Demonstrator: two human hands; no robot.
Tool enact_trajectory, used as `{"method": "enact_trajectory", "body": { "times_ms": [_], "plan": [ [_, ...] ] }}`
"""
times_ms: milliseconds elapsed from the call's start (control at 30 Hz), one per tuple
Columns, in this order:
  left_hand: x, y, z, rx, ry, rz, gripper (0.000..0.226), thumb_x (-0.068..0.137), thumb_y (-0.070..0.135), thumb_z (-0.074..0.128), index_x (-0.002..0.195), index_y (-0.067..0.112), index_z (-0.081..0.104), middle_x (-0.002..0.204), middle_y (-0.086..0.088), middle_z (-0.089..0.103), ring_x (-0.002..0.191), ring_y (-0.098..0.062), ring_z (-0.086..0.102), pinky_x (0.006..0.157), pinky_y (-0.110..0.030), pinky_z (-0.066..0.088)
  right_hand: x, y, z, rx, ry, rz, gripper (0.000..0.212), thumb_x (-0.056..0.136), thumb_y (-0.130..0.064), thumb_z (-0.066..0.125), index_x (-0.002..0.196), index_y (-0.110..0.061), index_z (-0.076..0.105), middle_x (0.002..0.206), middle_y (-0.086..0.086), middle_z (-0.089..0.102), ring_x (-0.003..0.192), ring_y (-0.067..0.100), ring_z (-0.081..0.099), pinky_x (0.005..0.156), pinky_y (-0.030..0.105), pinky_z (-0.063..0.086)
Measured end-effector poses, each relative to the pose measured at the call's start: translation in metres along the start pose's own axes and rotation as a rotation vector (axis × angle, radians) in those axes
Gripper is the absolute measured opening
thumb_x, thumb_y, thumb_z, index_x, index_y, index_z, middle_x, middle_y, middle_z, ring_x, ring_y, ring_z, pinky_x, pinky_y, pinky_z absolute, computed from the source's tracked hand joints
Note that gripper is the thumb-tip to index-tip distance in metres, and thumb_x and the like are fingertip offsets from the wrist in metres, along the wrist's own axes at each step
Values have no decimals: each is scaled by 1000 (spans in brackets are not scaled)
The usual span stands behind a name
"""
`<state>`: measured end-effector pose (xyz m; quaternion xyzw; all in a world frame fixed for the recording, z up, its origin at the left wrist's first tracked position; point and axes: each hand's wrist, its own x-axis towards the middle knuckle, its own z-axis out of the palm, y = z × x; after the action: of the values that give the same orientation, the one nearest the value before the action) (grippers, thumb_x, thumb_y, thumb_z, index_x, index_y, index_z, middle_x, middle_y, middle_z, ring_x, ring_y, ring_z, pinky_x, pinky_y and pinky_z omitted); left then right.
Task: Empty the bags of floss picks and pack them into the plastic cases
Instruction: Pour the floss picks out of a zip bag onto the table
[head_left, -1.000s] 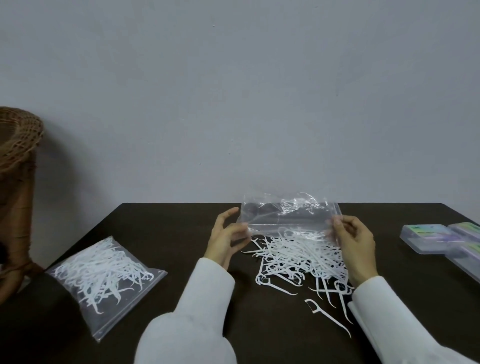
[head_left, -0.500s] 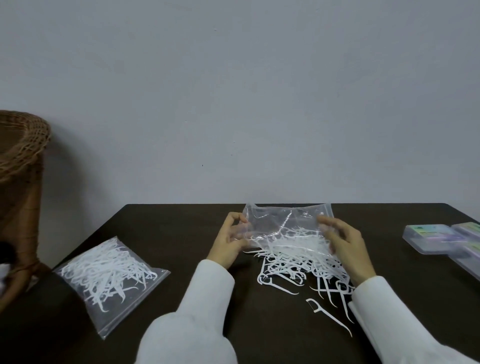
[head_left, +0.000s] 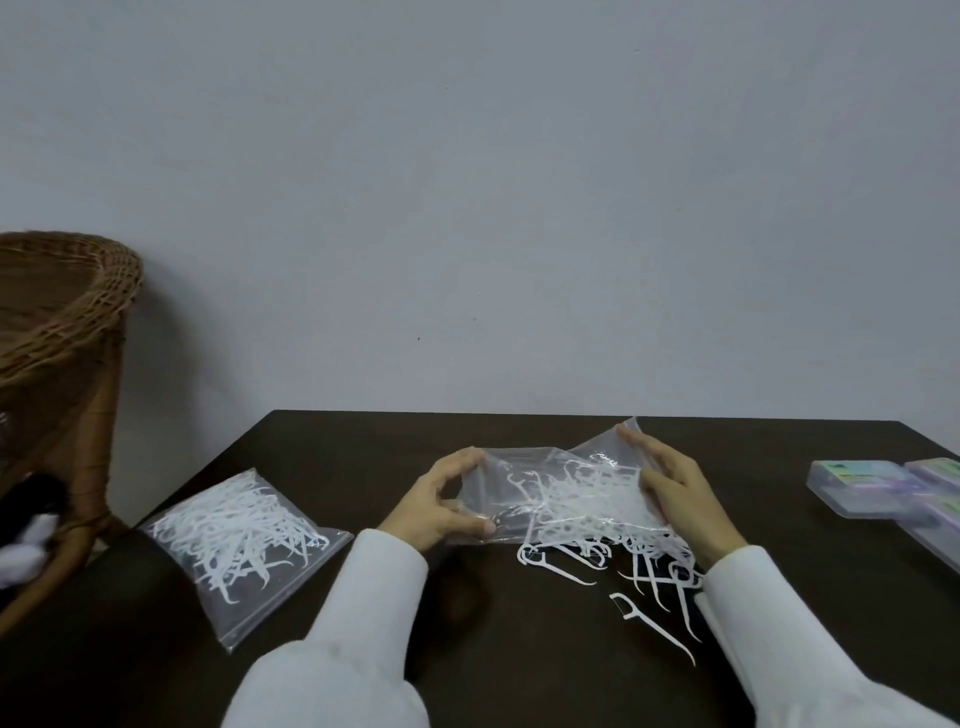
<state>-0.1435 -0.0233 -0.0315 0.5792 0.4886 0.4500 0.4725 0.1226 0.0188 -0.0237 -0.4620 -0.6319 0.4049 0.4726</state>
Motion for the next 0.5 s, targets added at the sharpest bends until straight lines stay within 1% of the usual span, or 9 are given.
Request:
{"method": "enact_trajectory", "body": {
  "times_ms": [67,133,167,200,233,300,400,467,500],
  "plan": [
    [-8,3,-7,-7,38,-33,93,59,-2,82,136,29,39,144,7,35,109,-22,61,92,-31,52,-2,-3,3,21,-40,-20,54,90,9,36,133,-23,46,145,-8,39,37,-5,40,42,8,38],
    [-17,6,-14,-64,41,-51,103,52,10,89,137,36,36,139,0,42,111,-24,59,94,-33,51,-4,-6,8,55,-70,-44,55,91,8,37,129,-30,47,145,-9,39,37,2,30,38,11,33],
    [-20,9,-16,-88,33,-55,100,51,18,90,133,42,38,135,-2,45,115,-25,56,95,-37,50,-5,-7,10,75,-82,-55,55,91,9,37,127,-32,48,145,-10,40,39,3,29,37,12,32],
    [-25,12,-19,-116,24,-61,91,55,22,88,129,46,40,132,-4,47,117,-26,54,95,-40,50,-6,-9,13,90,-90,-64,56,91,9,37,125,-34,48,144,-10,40,39,3,28,38,12,32],
    [-30,15,-21,-151,10,-64,81,63,22,85,127,47,42,129,-5,49,114,-27,56,92,-41,52,-7,-11,16,99,-101,-74,56,91,9,37,122,-36,49,144,-11,40,40,3,29,38,12,33],
    [-39,21,-26,-192,-32,-63,62,75,19,70,127,43,45,127,-3,49,108,-26,60,84,-41,56,-9,-16,23,111,-132,-90,56,91,8,38,118,-40,49,141,-12,41,41,3,29,38,12,32],
    [-50,26,-35,-195,-92,-63,44,83,24,64,125,31,56,133,1,46,116,-25,56,81,-38,56,-11,-26,38,147,-195,-119,53,92,6,41,119,-38,50,138,-12,45,41,2,30,38,12,31],
    [-57,28,-42,-185,-73,-86,42,82,27,59,123,25,58,134,3,49,120,-21,52,80,-34,55,-11,-33,49,143,-244,-154,47,92,1,47,125,-33,50,137,-14,47,40,2,30,38,12,30],
    [-59,28,-47,-190,-53,-87,43,82,26,56,125,23,57,135,2,50,121,-20,52,82,-33,55,-11,-36,54,127,-262,-167,46,92,-1,49,128,-30,49,137,-14,47,40,1,32,39,11,31]
  ]
}}
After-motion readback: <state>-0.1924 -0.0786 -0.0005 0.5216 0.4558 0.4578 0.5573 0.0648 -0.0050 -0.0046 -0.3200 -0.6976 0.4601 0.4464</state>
